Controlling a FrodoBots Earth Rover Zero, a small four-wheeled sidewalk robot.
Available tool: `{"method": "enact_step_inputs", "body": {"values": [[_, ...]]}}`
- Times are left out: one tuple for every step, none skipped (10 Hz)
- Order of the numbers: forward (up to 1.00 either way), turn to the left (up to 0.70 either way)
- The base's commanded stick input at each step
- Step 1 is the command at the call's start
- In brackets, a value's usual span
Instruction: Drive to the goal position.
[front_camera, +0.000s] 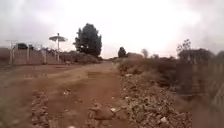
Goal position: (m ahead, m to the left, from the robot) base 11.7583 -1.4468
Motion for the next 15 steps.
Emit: {"method": "enact_step_inputs", "body": {"values": [[0.5, 0.5], [0.5, 0.38], [0.5, 0.05], [0.5, 0.0], [0.5, 0.0], [0.5, 0.0], [0.5, 0.0], [0.5, 0.0], [0.5, 0.0], [0.5, 0.0], [0.5, 0.0], [0.5, 0.0], [0.5, 0.0], [0.5, 0.0], [0.5, 0.0]]}}
